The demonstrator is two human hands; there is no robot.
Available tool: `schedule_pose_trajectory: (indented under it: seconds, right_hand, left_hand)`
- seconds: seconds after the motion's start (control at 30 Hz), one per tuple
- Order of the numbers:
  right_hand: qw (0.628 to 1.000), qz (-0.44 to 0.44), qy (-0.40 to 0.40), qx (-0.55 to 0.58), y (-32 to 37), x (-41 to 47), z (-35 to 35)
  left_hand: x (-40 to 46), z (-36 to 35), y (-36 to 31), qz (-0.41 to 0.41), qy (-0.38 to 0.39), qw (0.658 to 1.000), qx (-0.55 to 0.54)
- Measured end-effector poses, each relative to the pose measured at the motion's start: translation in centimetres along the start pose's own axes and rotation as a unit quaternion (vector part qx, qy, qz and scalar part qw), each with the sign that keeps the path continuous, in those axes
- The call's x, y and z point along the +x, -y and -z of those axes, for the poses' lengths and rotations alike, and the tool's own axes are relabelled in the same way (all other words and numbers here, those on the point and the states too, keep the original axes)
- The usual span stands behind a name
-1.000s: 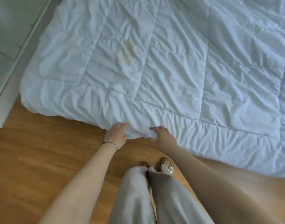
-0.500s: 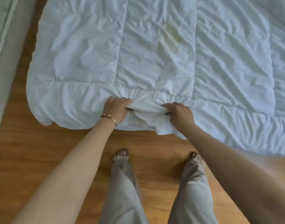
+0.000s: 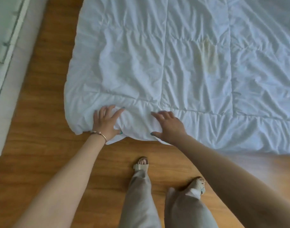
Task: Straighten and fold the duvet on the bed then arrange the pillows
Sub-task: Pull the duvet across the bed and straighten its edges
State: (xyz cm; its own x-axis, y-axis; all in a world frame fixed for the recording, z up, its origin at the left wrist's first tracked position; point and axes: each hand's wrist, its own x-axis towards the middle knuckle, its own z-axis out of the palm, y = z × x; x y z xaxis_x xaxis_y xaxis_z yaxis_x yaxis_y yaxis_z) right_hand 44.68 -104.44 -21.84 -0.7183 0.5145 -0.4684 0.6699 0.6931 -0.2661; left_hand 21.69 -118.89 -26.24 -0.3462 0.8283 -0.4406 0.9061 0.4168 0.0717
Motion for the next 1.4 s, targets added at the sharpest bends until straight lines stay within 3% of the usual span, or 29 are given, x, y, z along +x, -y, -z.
schedule_pose_trajectory:
  seconds: [0.07, 0.17, 0.23, 0.3, 0.4, 0.5, 0.53, 0.6, 0.63, 0.67, 0.7, 0.73, 0.8, 0.83, 0.87, 0.93, 0.97, 1.0, 1.07, 1.1, 1.13, 1.2, 1.23, 1.27, 1.3, 1.33, 1.4]
  right_hand:
    - [0.999, 0.006, 0.007, -0.034, 4.4, 3.0, -1.4]
    - [0.994, 0.011, -0.023, -0.102, 8.2, 5.9, -2.8]
    - [0.997, -0.014, -0.044, -0.064, 8.3, 7.0, -2.5]
    - [0.998, -0.026, -0.056, 0.017, 7.7, 7.2, -2.2]
    - [0.999, 0.036, 0.007, 0.025, 8.3, 5.6, -2.0]
    - [0.982, 0.090, 0.127, -0.108, 9.2, 5.1, -3.0]
    - [0.978, 0.087, 0.152, -0.116, 9.5, 5.3, -2.7]
    - [0.992, 0.022, 0.116, -0.051, 9.4, 5.7, -2.1]
    - [0.999, -0.011, 0.040, -0.023, 9.0, 5.6, -2.1]
    - [0.999, -0.026, -0.024, -0.039, 8.3, 5.1, -2.3]
    - [0.997, -0.025, -0.027, -0.067, 7.4, 4.4, -2.6]
    - [0.995, -0.004, 0.026, -0.092, 6.5, 3.4, -3.0]
    - [0.973, 0.070, 0.168, -0.139, 4.7, 1.6, -3.5]
    - [0.971, 0.066, 0.195, -0.122, 4.1, 0.8, -3.0]
    - [0.985, 0.042, 0.148, -0.083, 3.2, 0.4, -2.3]
    - [0.997, -0.038, -0.045, -0.049, 0.2, -0.2, -1.7]
    - [0.993, -0.084, -0.065, -0.058, -1.5, -1.1, -1.8]
    - [0.993, -0.107, -0.013, -0.052, -3.1, -2.3, -2.0]
    - [0.977, -0.119, 0.178, -0.016, -5.6, -5.4, -3.5]
    - [0.966, -0.131, 0.223, -0.006, -6.6, -6.9, -4.1]
    - [0.972, -0.141, 0.189, 0.012, -7.6, -8.1, -4.3]
    - [0.984, -0.168, -0.016, 0.055, -10.0, -9.5, -4.1]
    - [0.975, -0.184, -0.110, 0.062, -11.5, -9.9, -4.0]
    - [0.962, -0.208, -0.168, 0.059, -13.2, -10.4, -3.8]
    - [0.955, -0.233, -0.179, 0.051, -14.9, -11.1, -3.5]
    - [0.957, -0.253, -0.137, 0.048, -16.7, -11.9, -3.8]
    - [0.963, -0.265, 0.023, 0.051, -19.9, -14.5, -4.9]
  left_hand:
    - [0.8, -0.4, 3.3, -0.001, 0.027, 0.998, 0.055]
    - [1.9, 0.3, 6.1, -0.069, -0.089, 0.992, 0.047]
    - [2.0, 0.9, 6.6, -0.079, -0.169, 0.983, -0.005]
    - [0.8, 1.6, 6.2, -0.046, -0.170, 0.983, -0.059]
    - [-2.5, 1.5, 4.8, -0.004, -0.091, 0.990, -0.105]
    - [-3.4, 1.2, 4.7, -0.005, 0.060, 0.998, -0.027]
    - [-3.2, 1.7, 5.0, -0.001, 0.133, 0.991, 0.014]
    - [-3.0, 1.8, 5.8, 0.033, 0.163, 0.985, 0.037]
    - [-2.9, 1.5, 6.0, 0.041, 0.088, 0.995, 0.009]
    - [-2.7, 1.1, 5.8, 0.038, -0.048, 0.998, -0.031]
    - [-2.7, 0.9, 5.1, 0.011, -0.121, 0.992, -0.025]
    - [-2.5, 0.9, 4.1, -0.028, -0.138, 0.990, -0.005]
    - [-2.0, -0.2, 0.8, -0.166, 0.035, 0.983, 0.065]
    - [-1.8, 0.0, -0.8, -0.204, 0.115, 0.967, 0.098]
    - [-1.6, 0.3, -2.3, -0.214, 0.122, 0.967, 0.072]
    - [-0.6, 1.3, -5.0, -0.181, 0.028, 0.983, -0.023]
    - [0.0, 1.3, -6.2, -0.159, -0.014, 0.986, -0.044]
    - [0.3, 1.2, -7.6, -0.149, -0.009, 0.987, -0.052]
    - [-0.2, 0.9, -11.2, -0.186, 0.120, 0.974, -0.047]
    - [-0.6, 0.6, -13.3, -0.208, 0.157, 0.965, -0.036]
    - [-1.2, 0.4, -15.3, -0.221, 0.152, 0.962, -0.051]
    - [-1.0, 0.2, -18.9, -0.236, -0.030, 0.965, -0.111]
    - [-0.4, 0.2, -20.5, -0.223, -0.132, 0.957, -0.130]
    - [0.2, 0.2, -22.1, -0.171, -0.176, 0.959, -0.140]
    - [0.5, 0.1, -23.5, -0.111, -0.162, 0.968, -0.156]
    - [0.7, -0.3, -24.8, -0.049, -0.107, 0.977, -0.178]
    - [0.6, -1.5, -28.7, 0.035, 0.018, 0.980, -0.196]
